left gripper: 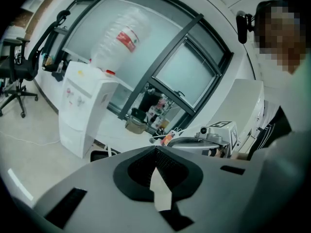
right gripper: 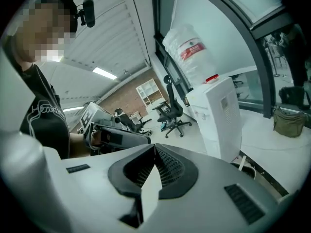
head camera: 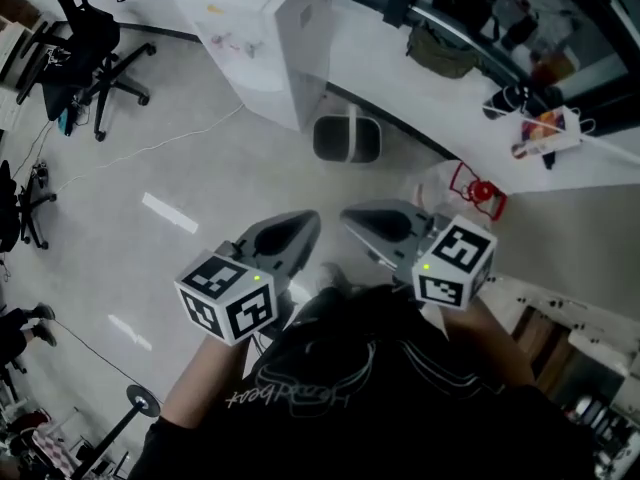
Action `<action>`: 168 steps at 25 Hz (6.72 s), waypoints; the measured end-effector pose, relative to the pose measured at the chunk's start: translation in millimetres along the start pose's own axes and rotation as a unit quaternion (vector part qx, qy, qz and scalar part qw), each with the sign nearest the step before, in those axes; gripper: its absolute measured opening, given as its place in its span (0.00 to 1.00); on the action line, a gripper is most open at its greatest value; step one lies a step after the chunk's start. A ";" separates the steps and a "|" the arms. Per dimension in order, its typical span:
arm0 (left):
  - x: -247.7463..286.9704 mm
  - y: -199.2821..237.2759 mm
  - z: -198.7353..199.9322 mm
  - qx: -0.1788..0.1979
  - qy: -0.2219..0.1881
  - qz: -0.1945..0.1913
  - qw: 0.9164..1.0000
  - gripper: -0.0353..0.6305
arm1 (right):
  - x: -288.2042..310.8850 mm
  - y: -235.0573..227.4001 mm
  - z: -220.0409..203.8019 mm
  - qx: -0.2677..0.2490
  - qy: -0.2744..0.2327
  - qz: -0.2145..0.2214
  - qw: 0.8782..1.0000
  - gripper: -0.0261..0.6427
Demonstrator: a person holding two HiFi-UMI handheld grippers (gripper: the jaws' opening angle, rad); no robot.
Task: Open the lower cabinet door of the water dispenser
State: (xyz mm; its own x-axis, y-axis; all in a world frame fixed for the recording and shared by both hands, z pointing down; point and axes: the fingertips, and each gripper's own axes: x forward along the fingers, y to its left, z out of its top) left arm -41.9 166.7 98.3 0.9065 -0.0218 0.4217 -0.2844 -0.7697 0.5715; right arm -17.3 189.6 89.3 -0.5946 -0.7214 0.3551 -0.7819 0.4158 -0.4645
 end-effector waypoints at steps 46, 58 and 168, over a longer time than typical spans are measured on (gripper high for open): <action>300.4 391.5 -66.5 -0.062 -0.022 0.256 0.965 0.07 | 166.5 -386.8 -121.9 0.009 0.077 0.043 0.996 0.06; 329.3 476.4 -85.2 -0.062 -0.007 0.331 0.942 0.34 | 166.3 -426.6 -139.7 0.024 0.097 0.023 0.995 0.06; 178.0 576.5 -152.8 0.073 0.163 0.321 0.930 0.21 | 288.2 -279.1 -164.2 0.051 0.092 0.023 0.994 0.06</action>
State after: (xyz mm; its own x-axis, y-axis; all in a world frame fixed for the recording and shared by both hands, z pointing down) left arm -92.2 -183.4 610.4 0.4153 -0.3307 0.8475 -0.6670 -0.7441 0.0365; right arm -1.2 -43.5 454.5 -0.6611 -0.5849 0.4700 -0.7355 0.3811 -0.5603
